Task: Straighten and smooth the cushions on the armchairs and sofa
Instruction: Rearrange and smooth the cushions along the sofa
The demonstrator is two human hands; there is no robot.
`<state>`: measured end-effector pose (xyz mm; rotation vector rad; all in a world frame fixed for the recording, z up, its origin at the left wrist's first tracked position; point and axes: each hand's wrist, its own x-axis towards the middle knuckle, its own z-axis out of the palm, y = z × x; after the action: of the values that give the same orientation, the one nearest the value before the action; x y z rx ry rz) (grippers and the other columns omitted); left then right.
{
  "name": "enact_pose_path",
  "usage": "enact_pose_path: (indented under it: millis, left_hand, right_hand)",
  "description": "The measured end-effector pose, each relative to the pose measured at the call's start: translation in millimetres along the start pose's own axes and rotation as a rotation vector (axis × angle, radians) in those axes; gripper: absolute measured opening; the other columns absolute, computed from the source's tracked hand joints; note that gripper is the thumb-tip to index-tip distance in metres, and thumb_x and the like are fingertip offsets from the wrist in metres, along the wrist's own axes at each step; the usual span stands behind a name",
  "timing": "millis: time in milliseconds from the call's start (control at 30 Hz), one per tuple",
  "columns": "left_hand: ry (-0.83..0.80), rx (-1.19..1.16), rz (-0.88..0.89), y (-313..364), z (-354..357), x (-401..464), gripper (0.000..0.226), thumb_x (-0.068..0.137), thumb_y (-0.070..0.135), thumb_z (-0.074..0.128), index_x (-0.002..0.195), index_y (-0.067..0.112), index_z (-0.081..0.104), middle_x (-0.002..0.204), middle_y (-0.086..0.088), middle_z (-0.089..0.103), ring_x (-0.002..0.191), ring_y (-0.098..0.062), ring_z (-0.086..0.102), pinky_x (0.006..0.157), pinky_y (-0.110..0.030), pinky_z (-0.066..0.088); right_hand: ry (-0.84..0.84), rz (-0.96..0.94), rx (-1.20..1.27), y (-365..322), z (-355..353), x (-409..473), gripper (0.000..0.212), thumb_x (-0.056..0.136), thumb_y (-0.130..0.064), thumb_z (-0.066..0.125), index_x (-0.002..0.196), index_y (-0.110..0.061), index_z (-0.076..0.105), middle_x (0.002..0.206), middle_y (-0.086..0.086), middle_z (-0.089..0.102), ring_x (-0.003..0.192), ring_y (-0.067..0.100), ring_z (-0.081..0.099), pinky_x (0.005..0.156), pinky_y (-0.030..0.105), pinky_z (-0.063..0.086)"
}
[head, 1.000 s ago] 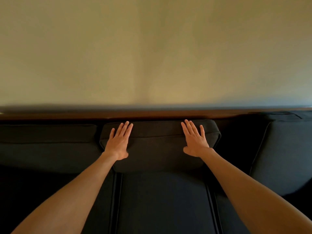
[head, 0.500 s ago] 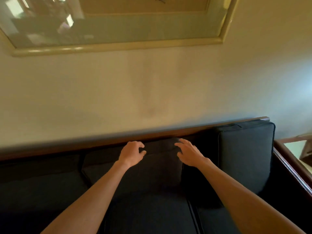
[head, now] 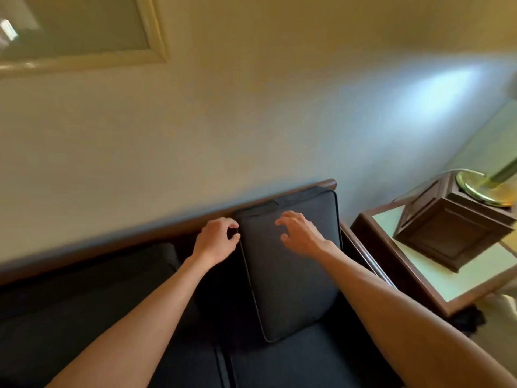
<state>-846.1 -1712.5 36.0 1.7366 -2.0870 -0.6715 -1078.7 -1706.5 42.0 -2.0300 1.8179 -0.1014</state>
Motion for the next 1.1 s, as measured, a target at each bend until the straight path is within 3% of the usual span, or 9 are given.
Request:
enact_pose_path:
  millis: [100, 267, 367, 433, 567, 700, 833, 967, 1100]
  left_hand:
    - [-0.015, 0.023, -0.005, 26, 36, 18, 0.034, 0.088, 0.025, 0.066, 0.121, 0.021, 0.062, 0.129, 0.003, 0.058, 0.12, -0.021, 0.053, 0.09, -0.041, 0.049]
    - [-0.088, 0.166, -0.025, 49, 80, 63, 0.068, 0.088, 0.025, 0.067, 0.147, 0.019, 0.036, 0.158, -0.002, 0.028, 0.145, -0.021, 0.025, 0.109, -0.043, 0.038]
    - [-0.198, 0.215, -0.064, 50, 94, 77, 0.089, 0.085, 0.029, 0.071, 0.155, 0.019, 0.017, 0.164, -0.003, 0.012, 0.15, -0.022, 0.015, 0.115, -0.043, 0.033]
    - [-0.247, 0.216, -0.091, 48, 101, 77, 0.099, 0.082, 0.033, 0.075, 0.156, 0.018, 0.011, 0.164, -0.002, 0.012, 0.15, -0.021, 0.013, 0.117, -0.042, 0.03]
    - [-0.245, 0.245, -0.106, 47, 106, 70, 0.112, 0.073, 0.039, 0.081, 0.156, 0.016, 0.01, 0.162, -0.004, 0.019, 0.149, -0.022, 0.016, 0.118, -0.04, 0.027]
    - [-0.286, 0.323, -0.151, 53, 93, 64, 0.124, 0.064, 0.05, 0.084, 0.156, 0.02, 0.006, 0.161, -0.005, 0.022, 0.146, -0.027, 0.023, 0.113, -0.052, 0.032]
    - [-0.25, 0.331, -0.12, 65, 90, 41, 0.122, 0.063, 0.054, 0.082, 0.156, 0.023, 0.009, 0.155, -0.001, 0.033, 0.142, -0.026, 0.03, 0.107, -0.056, 0.034]
    - [-0.189, 0.341, -0.035, 81, 92, 1, 0.119, 0.064, 0.059, 0.076, 0.156, 0.022, 0.009, 0.143, 0.002, 0.042, 0.132, -0.022, 0.038, 0.099, -0.047, 0.041]
    - [-0.213, 0.38, 0.024, 111, 102, -45, 0.111, 0.071, 0.054, 0.074, 0.155, 0.016, 0.012, 0.143, -0.001, 0.042, 0.133, -0.023, 0.038, 0.105, -0.047, 0.037]
  right_hand:
    - [-0.025, 0.012, -0.048, 48, -1, 10, 0.061, 0.088, -0.015, 0.056, 0.146, -0.016, 0.041, 0.158, 0.004, 0.028, 0.147, 0.024, 0.019, 0.108, 0.056, 0.034]
    - [-0.01, -0.004, -0.096, 102, -6, 53, 0.082, 0.086, -0.017, 0.06, 0.155, -0.014, 0.017, 0.165, 0.001, 0.004, 0.152, 0.022, -0.002, 0.115, 0.065, 0.016]
    - [-0.089, -0.023, -0.167, 118, -5, 75, 0.092, 0.087, -0.016, 0.059, 0.157, -0.015, 0.0, 0.165, 0.0, -0.008, 0.151, 0.022, -0.013, 0.115, 0.067, 0.005]
    - [-0.157, -0.033, -0.235, 126, 1, 82, 0.094, 0.089, -0.018, 0.059, 0.156, -0.014, -0.006, 0.165, 0.0, -0.012, 0.15, 0.022, -0.017, 0.115, 0.068, 0.001]
    - [-0.148, -0.047, -0.21, 130, 13, 78, 0.099, 0.086, -0.022, 0.065, 0.157, -0.014, -0.004, 0.165, 0.001, -0.002, 0.152, 0.024, -0.002, 0.115, 0.069, 0.005]
    - [-0.108, -0.055, -0.238, 120, 4, 73, 0.104, 0.081, -0.032, 0.068, 0.157, -0.019, -0.003, 0.162, 0.002, 0.014, 0.144, 0.034, 0.018, 0.113, 0.065, 0.019]
    - [-0.071, -0.034, -0.292, 114, -4, 54, 0.105, 0.077, -0.037, 0.07, 0.156, -0.018, 0.004, 0.154, 0.004, 0.026, 0.139, 0.036, 0.023, 0.106, 0.059, 0.03]
    - [-0.013, -0.019, -0.288, 119, 0, 11, 0.111, 0.073, -0.038, 0.074, 0.156, -0.018, 0.003, 0.15, 0.004, 0.029, 0.133, 0.036, 0.031, 0.103, 0.058, 0.033]
    - [0.009, -0.009, -0.362, 128, 2, -48, 0.109, 0.072, -0.041, 0.076, 0.155, -0.016, 0.009, 0.15, 0.005, 0.027, 0.134, 0.036, 0.029, 0.104, 0.059, 0.03]
